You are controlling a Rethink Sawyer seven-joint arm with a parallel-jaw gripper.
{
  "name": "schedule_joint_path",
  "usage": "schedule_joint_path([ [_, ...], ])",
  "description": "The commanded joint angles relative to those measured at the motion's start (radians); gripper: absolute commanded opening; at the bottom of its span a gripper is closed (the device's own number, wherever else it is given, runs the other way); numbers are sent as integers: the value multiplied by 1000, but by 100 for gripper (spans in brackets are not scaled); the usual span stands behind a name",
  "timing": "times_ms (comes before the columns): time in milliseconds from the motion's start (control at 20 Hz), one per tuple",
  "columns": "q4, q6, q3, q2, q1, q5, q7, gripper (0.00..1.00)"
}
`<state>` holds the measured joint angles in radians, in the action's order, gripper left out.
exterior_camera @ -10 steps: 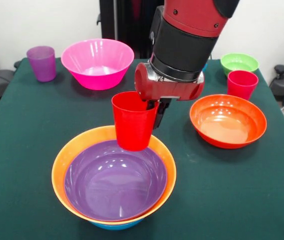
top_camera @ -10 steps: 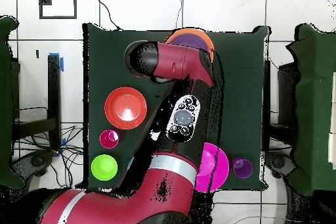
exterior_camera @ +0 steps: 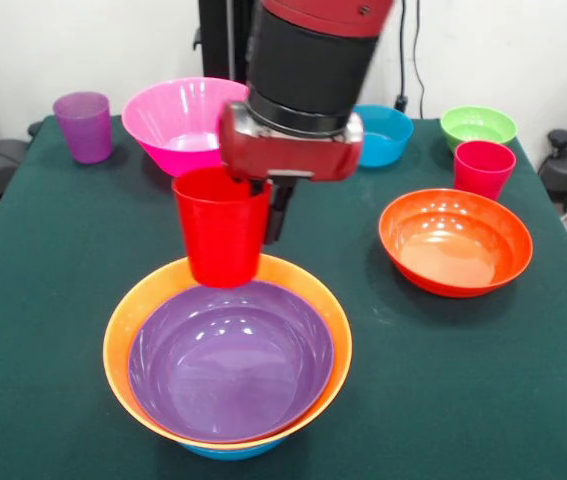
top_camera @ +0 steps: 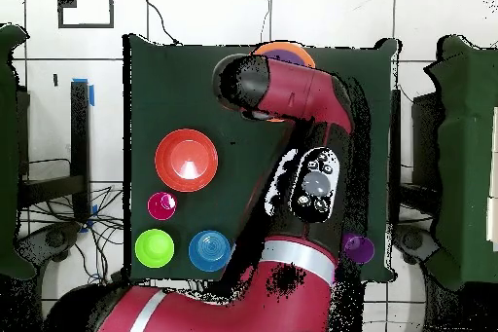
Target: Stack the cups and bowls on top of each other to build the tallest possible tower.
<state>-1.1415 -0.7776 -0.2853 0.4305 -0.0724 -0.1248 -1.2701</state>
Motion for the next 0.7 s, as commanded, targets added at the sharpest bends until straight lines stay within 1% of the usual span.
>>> schedule_joint_path([
  [50, -79, 24, 144, 13, -22, 74, 46, 0],
  [250, -68, 21, 148, 11, -24, 84, 51, 0],
  [400, -79, 44, 148, 7, -28, 85, 37, 0],
  [550, -86, 53, 140, -15, -23, 91, 13, 0],
  [700, -87, 97, 136, -39, -16, 103, -6, 0],
])
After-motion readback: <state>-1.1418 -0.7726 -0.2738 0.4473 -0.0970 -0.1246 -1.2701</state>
